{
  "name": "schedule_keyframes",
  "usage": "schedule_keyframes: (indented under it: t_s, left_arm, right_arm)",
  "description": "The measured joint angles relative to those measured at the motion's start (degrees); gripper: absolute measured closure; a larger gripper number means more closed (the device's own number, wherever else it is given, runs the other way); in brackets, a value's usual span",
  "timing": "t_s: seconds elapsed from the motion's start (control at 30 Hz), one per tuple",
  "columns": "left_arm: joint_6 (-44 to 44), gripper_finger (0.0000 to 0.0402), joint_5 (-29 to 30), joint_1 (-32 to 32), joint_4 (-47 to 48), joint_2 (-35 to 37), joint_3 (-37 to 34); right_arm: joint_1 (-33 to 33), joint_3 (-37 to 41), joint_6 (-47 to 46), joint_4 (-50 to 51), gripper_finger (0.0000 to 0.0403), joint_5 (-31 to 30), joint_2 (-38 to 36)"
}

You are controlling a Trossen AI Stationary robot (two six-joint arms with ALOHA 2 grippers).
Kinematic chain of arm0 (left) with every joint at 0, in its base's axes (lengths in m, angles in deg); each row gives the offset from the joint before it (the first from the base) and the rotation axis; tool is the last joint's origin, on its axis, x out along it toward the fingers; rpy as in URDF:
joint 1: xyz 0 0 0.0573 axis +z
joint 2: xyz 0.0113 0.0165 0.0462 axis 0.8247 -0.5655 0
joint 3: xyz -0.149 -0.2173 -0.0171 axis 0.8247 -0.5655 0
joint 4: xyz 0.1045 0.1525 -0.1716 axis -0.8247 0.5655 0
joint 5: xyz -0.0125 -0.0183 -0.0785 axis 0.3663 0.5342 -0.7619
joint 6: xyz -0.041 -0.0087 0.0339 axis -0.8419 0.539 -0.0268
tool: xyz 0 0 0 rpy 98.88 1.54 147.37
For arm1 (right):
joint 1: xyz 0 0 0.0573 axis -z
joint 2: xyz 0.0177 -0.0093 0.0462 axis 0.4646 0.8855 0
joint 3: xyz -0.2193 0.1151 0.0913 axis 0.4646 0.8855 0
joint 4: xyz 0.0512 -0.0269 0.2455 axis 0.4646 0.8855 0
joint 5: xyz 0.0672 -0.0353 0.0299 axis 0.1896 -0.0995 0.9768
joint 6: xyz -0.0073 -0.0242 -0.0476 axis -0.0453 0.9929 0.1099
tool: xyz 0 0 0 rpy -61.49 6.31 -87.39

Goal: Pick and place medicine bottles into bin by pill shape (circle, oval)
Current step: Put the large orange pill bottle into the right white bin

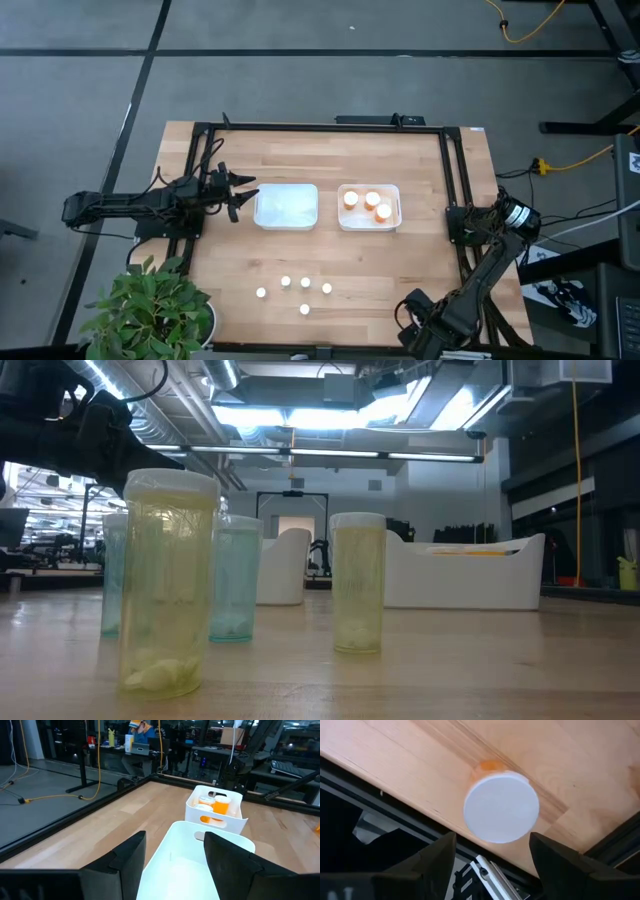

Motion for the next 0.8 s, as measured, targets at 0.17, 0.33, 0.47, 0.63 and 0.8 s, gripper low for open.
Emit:
schedule_keyframes:
  t_s: [0.17,0.33,0.47,0.63,0.8]
  left_arm:
    - [0.0,0.0208,0.0,0.0,0.0,0.0,0.0]
    - [0.0,0.0207,0.0,0.0,0.1,0.0,0.0]
    - [0.0,0.0207,0.0,0.0,0.1,0.0,0.0]
    - [0.0,0.0208,0.0,0.0,0.1,0.0,0.0]
    - [0.0,0.0207,0.0,0.0,0.1,0.0,0.0]
  right_arm:
    - [0.0,0.0,-1.1,-0.2,0.0149,0.0,0.0]
    - [0.0,0.0,-2.0,0.1,0.0136,-0.1,0.0]
    - [0.0,0.0,-1.9,0.3,0.0108,-3.1,0.0]
    - [0.1,0.0,-1.9,0.4,0.0093,-3.6,0.0]
    - [0.0,0.0,-3.3,0.7,0.0098,-2.8,0.0]
